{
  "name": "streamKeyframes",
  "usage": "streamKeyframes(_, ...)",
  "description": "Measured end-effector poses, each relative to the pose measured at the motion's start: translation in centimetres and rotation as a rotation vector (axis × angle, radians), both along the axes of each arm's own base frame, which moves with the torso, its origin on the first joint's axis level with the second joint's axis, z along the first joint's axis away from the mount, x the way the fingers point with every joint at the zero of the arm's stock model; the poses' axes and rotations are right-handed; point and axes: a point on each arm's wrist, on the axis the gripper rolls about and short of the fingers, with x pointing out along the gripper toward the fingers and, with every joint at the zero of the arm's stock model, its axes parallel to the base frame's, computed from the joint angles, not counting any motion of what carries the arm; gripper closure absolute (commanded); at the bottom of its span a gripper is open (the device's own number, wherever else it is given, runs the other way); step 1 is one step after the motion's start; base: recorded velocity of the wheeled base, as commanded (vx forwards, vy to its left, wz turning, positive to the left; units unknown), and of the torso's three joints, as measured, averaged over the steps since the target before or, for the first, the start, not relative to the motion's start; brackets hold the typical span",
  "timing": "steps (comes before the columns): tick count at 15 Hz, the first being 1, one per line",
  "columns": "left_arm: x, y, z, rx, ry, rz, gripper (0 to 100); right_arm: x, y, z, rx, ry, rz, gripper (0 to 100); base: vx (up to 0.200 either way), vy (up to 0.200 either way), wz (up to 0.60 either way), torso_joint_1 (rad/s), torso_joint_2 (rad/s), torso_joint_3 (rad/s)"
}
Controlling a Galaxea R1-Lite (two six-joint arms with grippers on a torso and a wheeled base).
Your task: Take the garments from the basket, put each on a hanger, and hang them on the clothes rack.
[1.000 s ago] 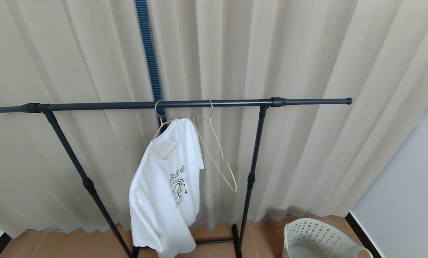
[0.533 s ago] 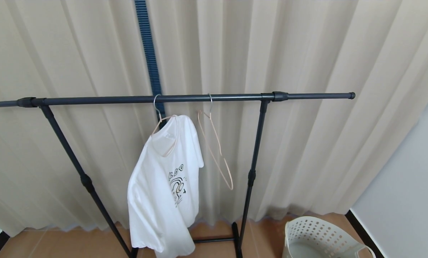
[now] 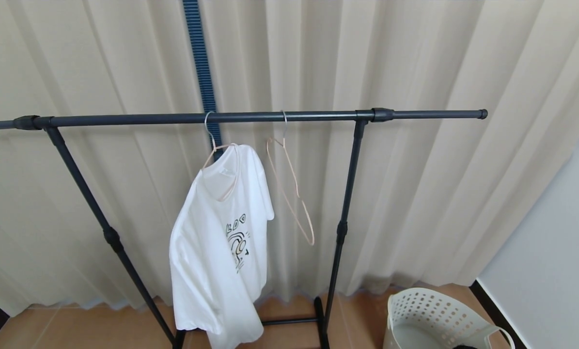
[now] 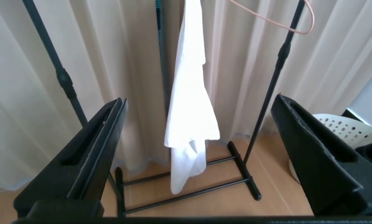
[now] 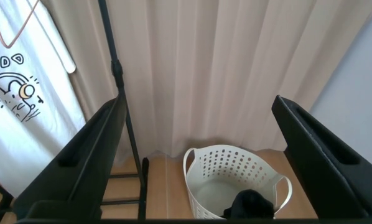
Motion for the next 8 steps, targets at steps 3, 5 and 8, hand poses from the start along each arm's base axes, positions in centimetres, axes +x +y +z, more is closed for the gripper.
streamKeyframes(3, 0.0, 0.0, 0.0, 0.0, 0.0, 0.0, 0, 0.0, 0.0, 0.0, 0.0, 0.0, 0.0, 0, 0.0, 0.0, 0.0, -0.152, 0.37, 0.211)
streamKeyframes(5, 0.0, 0.0, 0.0, 0.0, 0.0, 0.0, 0, -0.01, 0.0, -0.01, 0.0, 0.0, 0.0, 0, 0.0, 0.0, 0.0, -0.161, 0.38, 0.215)
streamKeyframes(8, 0.0, 0.0, 0.0, 0.0, 0.0, 0.0, 0, -0.01, 0.0, -0.01, 0.0, 0.0, 0.0, 0, 0.0, 0.0, 0.0, -0.162, 0.39, 0.224)
